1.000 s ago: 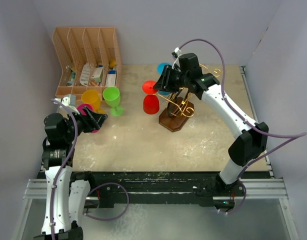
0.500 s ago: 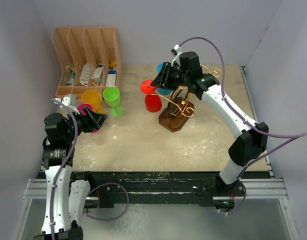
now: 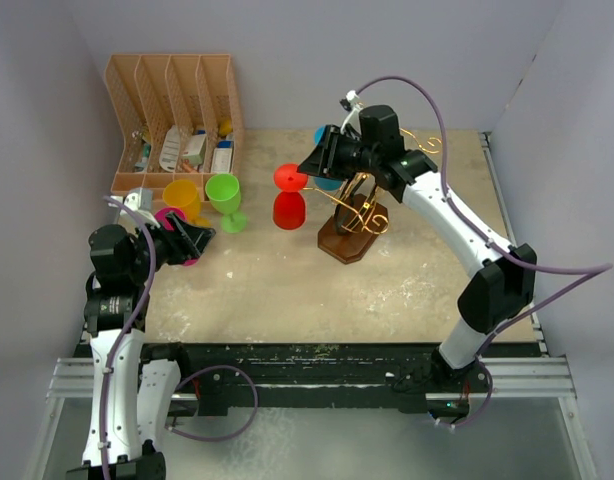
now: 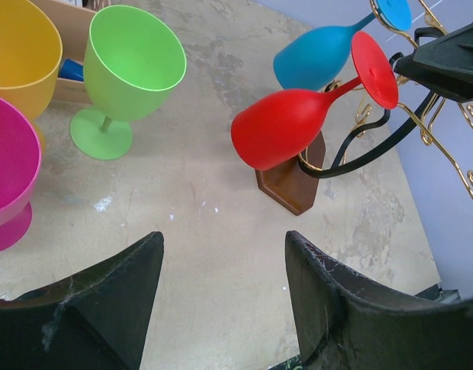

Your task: Take the wine glass off the wine glass rack

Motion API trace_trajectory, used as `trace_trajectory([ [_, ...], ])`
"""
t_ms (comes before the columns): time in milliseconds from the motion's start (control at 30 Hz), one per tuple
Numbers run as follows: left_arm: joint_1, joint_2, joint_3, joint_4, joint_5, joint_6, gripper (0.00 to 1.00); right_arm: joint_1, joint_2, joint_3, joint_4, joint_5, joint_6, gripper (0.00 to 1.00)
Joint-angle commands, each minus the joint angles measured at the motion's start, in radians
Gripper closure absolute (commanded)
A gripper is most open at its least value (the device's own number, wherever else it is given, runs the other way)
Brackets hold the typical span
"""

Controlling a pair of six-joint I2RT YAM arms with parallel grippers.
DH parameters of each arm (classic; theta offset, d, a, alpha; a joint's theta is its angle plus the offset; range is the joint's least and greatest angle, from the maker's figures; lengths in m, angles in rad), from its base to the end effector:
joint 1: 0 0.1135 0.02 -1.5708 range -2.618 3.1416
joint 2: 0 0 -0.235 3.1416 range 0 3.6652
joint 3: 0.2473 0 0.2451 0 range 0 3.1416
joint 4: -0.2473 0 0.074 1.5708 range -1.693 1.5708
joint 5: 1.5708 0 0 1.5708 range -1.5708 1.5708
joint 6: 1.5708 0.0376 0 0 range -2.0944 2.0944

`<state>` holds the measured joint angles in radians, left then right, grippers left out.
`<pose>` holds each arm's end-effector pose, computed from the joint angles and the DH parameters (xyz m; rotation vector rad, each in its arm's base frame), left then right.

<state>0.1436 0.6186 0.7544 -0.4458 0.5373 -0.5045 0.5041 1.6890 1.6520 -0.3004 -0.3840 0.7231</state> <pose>0.1583 0.0034 0.3090 -0.2389 1.8890 -0.7501 0.3348 0.2008 0.3620 -0.0568 2.0688 1.1628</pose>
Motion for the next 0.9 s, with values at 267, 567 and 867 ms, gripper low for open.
trace_trajectory([
  [267,0.001,0.003,-0.004,0.04,0.015,0.007,0.32,0.006,-0.074,0.002,-0.008,0.045,0.001,0.62],
  [567,0.001,0.004,-0.005,0.041,0.016,0.007,0.32,0.007,-0.081,0.021,-0.115,0.143,-0.039,0.6],
  [867,0.001,0.008,-0.004,0.038,0.011,0.009,0.32,0.006,-0.081,-0.006,-0.07,0.034,-0.049,0.61],
])
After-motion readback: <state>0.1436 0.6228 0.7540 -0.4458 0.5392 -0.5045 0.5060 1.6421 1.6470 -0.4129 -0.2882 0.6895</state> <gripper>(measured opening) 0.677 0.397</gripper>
